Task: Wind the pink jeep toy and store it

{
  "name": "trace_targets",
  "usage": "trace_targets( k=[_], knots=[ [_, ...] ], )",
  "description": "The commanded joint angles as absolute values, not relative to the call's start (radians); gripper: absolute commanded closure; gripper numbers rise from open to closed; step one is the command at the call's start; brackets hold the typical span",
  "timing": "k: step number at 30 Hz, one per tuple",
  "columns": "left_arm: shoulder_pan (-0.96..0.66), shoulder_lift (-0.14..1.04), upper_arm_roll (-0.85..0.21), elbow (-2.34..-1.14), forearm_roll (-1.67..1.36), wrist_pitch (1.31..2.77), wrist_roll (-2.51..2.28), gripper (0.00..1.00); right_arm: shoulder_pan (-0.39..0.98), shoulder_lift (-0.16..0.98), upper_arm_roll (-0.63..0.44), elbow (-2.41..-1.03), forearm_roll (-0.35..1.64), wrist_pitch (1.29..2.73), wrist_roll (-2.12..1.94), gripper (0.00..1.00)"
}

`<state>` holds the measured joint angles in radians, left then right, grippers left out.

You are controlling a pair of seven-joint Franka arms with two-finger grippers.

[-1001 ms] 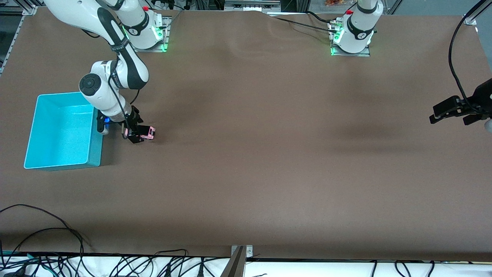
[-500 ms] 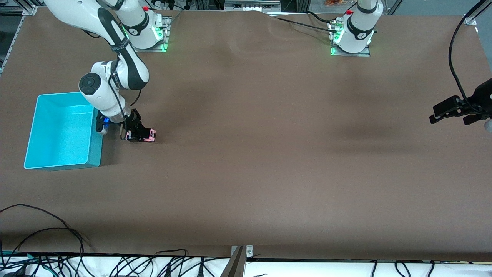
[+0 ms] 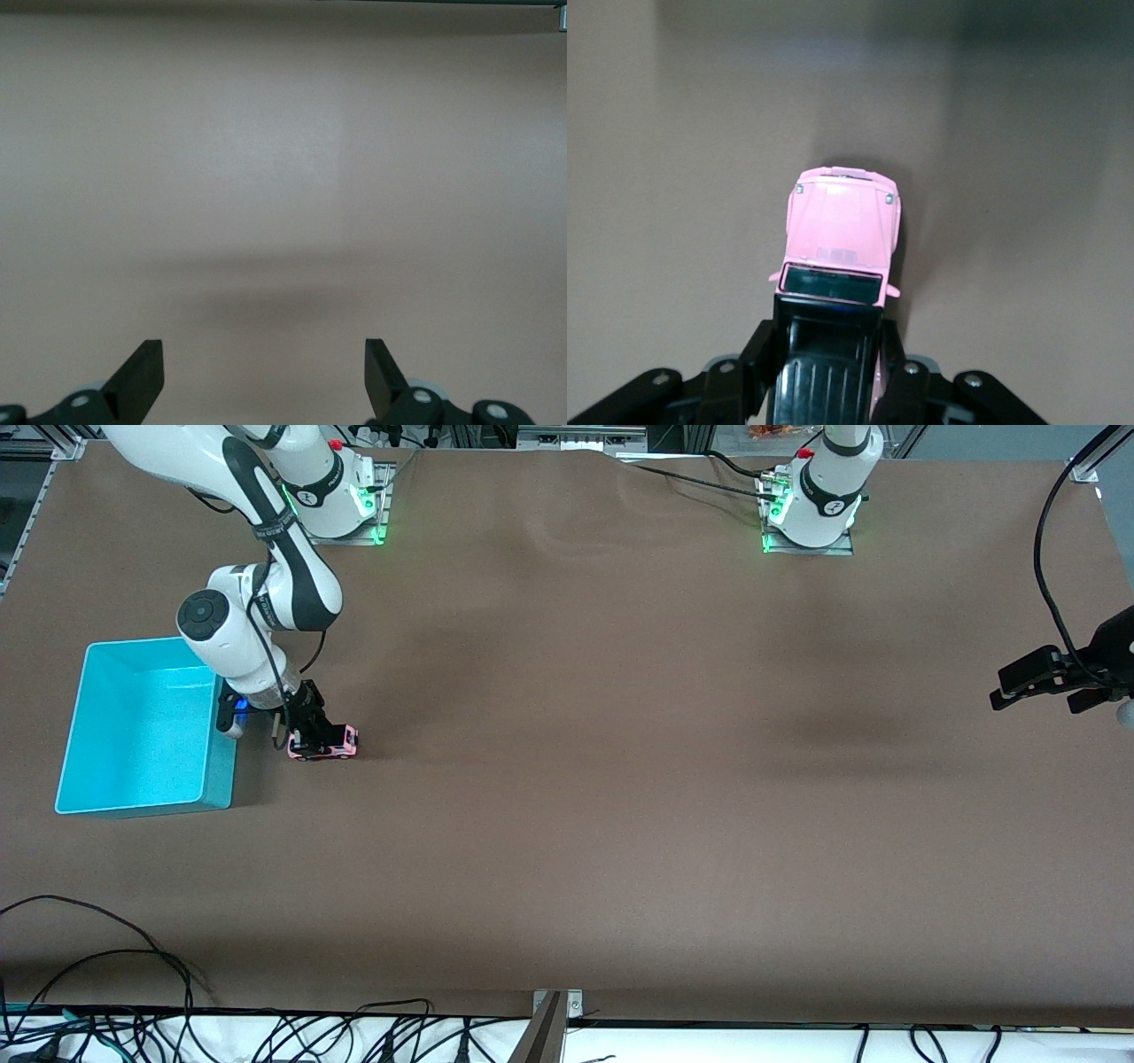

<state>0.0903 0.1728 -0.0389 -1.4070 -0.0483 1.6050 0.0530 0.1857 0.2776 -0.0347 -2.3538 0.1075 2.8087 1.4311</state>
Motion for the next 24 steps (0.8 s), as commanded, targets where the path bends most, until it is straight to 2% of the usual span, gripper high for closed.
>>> trace_targets(
  k=[1, 10, 15, 24],
  knots=[
    [0.092, 0.169, -0.041, -1.407, -0.025, 1.606, 0.077, 0.0, 0.187, 0.193, -0.032, -2.335, 0.118, 2.708, 1.284, 1.0],
    [0.092, 0.169, -0.043, -1.407, -0.025, 1.606, 0.077, 0.0, 0.166, 0.089, -0.034, -2.333, 0.124, 2.542, 0.911, 1.0],
    [0.092, 0.169, -0.041, -1.407, -0.025, 1.606, 0.077, 0.0, 0.14, 0.071, -0.038, -2.321, 0.11, 2.511, 0.856, 1.0],
    [0.092, 0.169, -0.043, -1.407, -0.025, 1.606, 0.075, 0.0, 0.029, 0.011, -0.046, -2.301, 0.112, 2.393, 0.456, 1.0]
  ],
)
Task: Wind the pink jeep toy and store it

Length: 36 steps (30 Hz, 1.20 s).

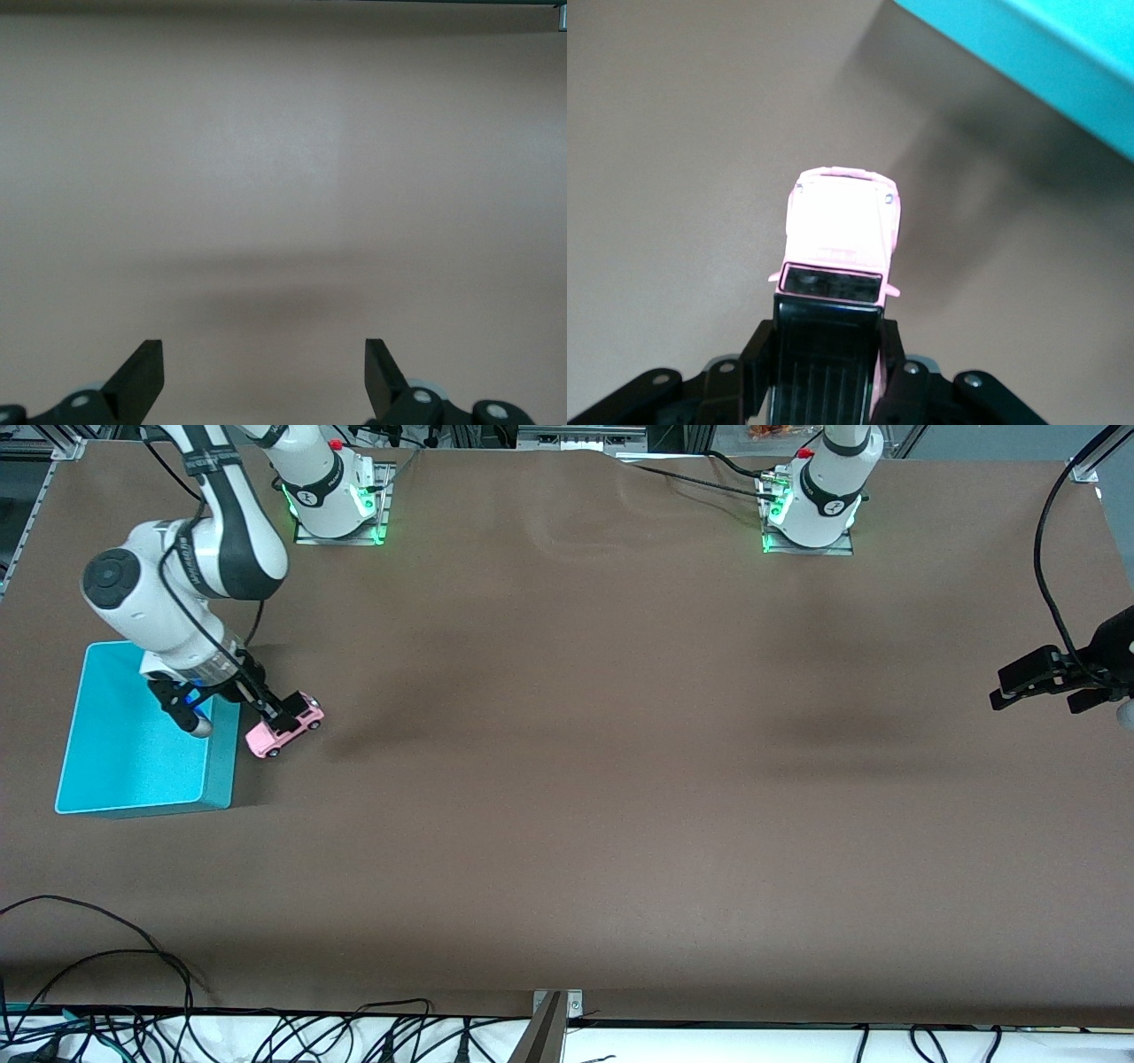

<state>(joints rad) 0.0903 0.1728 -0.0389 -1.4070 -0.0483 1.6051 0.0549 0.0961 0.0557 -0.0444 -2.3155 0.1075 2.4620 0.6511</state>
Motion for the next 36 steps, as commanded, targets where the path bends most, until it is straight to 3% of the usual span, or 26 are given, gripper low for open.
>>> trace_targets(
  k=[1, 9, 20, 36],
  knots=[
    [0.092, 0.169, -0.043, -1.407, -0.025, 1.606, 0.077, 0.0, 0.017, 0.009, -0.048, -2.296, 0.11, 2.39, 0.415, 1.0],
    [0.092, 0.169, -0.043, -1.407, -0.025, 1.606, 0.075, 0.0, -0.015, 0.014, -0.142, -2.292, 0.095, 2.336, 0.098, 1.0],
    [0.091, 0.169, -0.044, -1.407, -0.025, 1.606, 0.077, 0.0, -0.017, 0.061, -0.265, -2.255, -0.113, 2.324, -0.014, 1.0],
    [0.091, 0.169, -0.044, -1.408, -0.025, 1.606, 0.075, 0.0, -0.037, 0.225, -0.308, -2.212, -0.198, 2.347, -0.132, 1.0]
  ],
)
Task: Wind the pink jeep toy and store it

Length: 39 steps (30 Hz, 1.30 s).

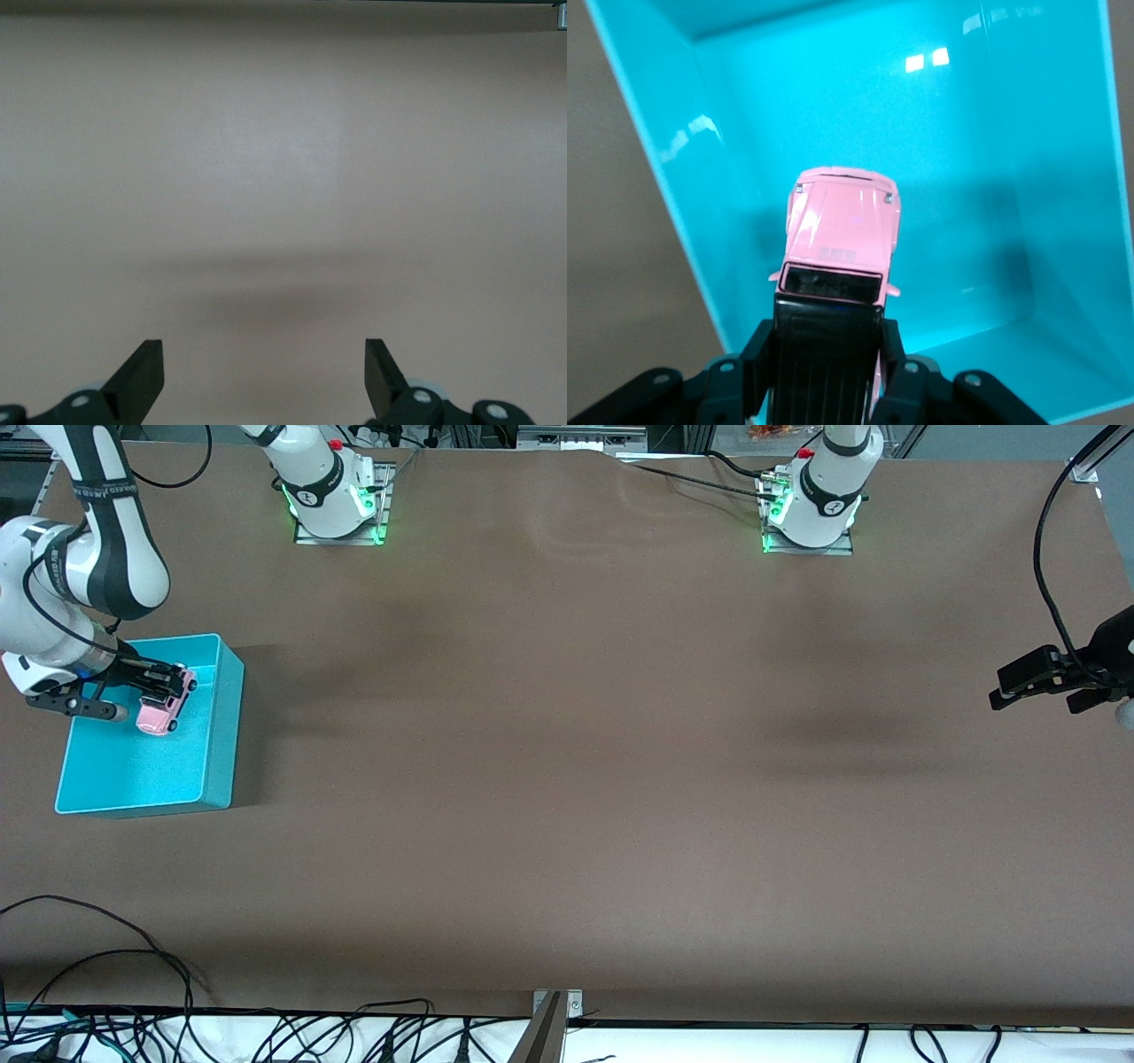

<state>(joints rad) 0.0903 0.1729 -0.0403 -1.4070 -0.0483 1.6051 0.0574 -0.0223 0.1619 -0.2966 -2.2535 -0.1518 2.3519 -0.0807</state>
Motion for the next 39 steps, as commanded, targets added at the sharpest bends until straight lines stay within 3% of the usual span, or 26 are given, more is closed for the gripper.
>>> trace_targets(
  k=[1, 39],
  knots=[
    [0.091, 0.169, -0.044, -1.408, -0.025, 1.606, 0.077, 0.0, -0.038, 0.235, -0.31, -2.21, -0.199, 2.347, -0.136, 1.0],
    [0.091, 0.169, -0.044, -1.408, -0.025, 1.606, 0.075, 0.0, -0.121, 0.403, -0.308, -2.168, -0.275, 2.379, -0.167, 1.0]
  ],
)
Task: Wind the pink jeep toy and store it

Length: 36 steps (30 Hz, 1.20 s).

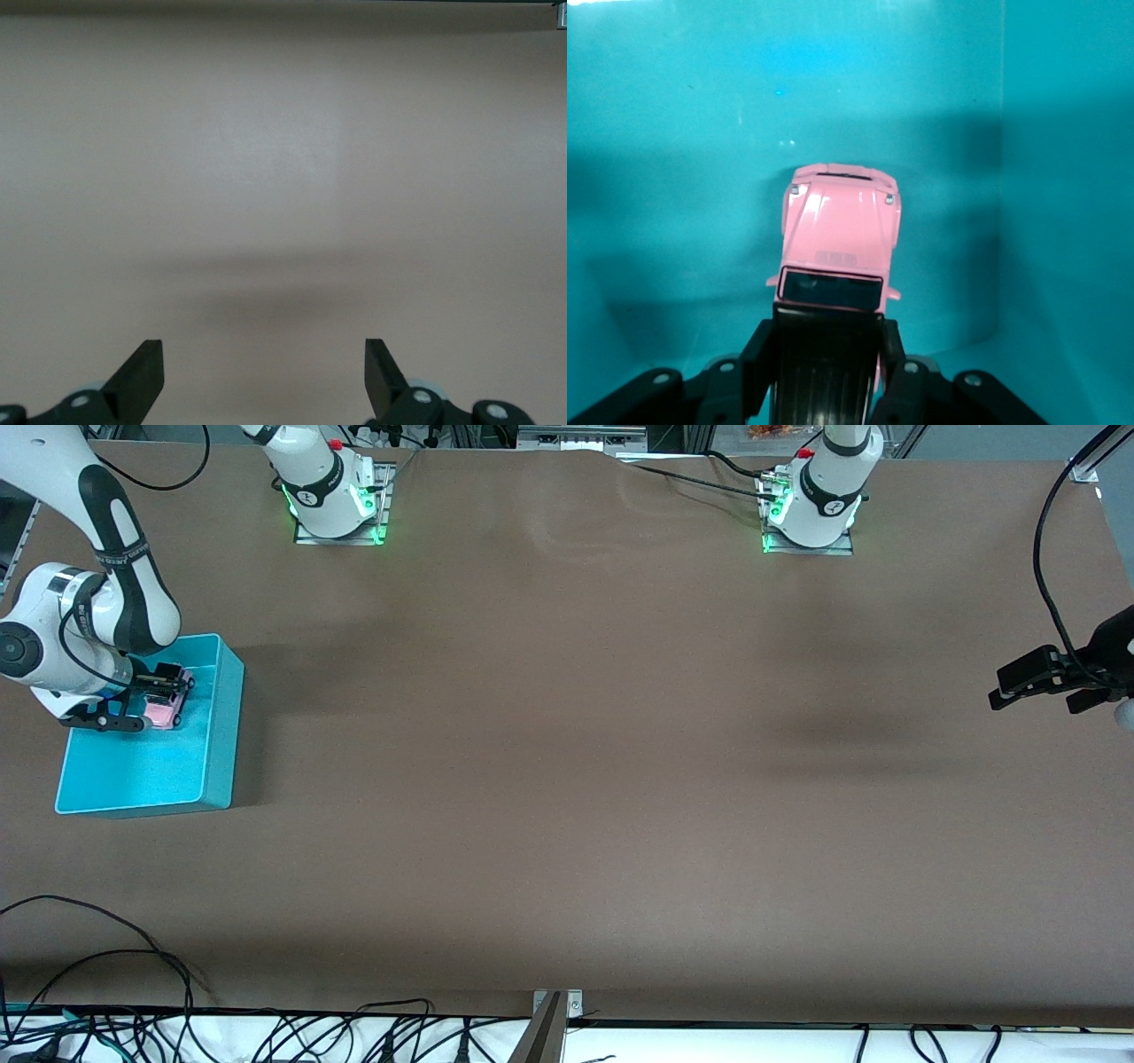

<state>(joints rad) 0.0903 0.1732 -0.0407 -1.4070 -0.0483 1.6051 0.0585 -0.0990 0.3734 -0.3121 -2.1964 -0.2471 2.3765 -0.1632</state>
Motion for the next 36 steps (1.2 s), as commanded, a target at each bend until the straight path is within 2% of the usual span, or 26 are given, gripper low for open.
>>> trace_targets(
  k=[1, 3, 5, 7, 9, 18, 22, 24, 36],
  knots=[
    [0.091, 0.169, -0.044, -1.408, -0.025, 1.606, 0.075, 0.0, -0.121, 0.403, -0.308, -2.168, -0.275, 2.379, -0.164, 1.0],
    [0.091, 0.169, -0.044, -1.408, -0.025, 1.606, 0.075, 0.0, -0.121, 0.406, -0.308, -2.169, -0.273, 2.381, -0.16, 1.0],
    [0.091, 0.169, -0.044, -1.408, -0.025, 1.606, 0.075, 0.0, -0.121, 0.417, -0.308, -2.169, -0.265, 2.381, -0.15, 0.7],
    [0.091, 0.169, -0.044, -1.408, -0.025, 1.606, 0.075, 0.0, -0.121, 0.426, -0.305, -2.172, -0.261, 2.381, -0.117, 0.57],
    [0.091, 0.169, -0.044, -1.408, -0.025, 1.606, 0.075, 0.0, -0.12, 0.439, -0.301, -2.175, -0.262, 2.382, -0.075, 0.34],
    [0.091, 0.169, -0.044, -1.408, -0.025, 1.606, 0.075, 0.0, -0.121, 0.411, -0.258, -2.177, -0.262, 2.373, 0.005, 0.3],
    [0.091, 0.169, -0.046, -1.408, -0.025, 1.606, 0.075, 0.0, -0.121, 0.394, -0.258, -2.177, -0.261, 2.373, 0.005, 0.13],
    [0.091, 0.169, -0.044, -1.408, -0.025, 1.606, 0.075, 0.0, -0.121, 0.384, -0.258, -2.181, -0.261, 2.372, 0.005, 0.0],
    [0.091, 0.169, -0.045, -1.408, -0.025, 1.606, 0.075, 0.0, -0.12, 0.342, -0.221, -2.192, -0.265, 2.387, 0.005, 0.0]
  ],
)
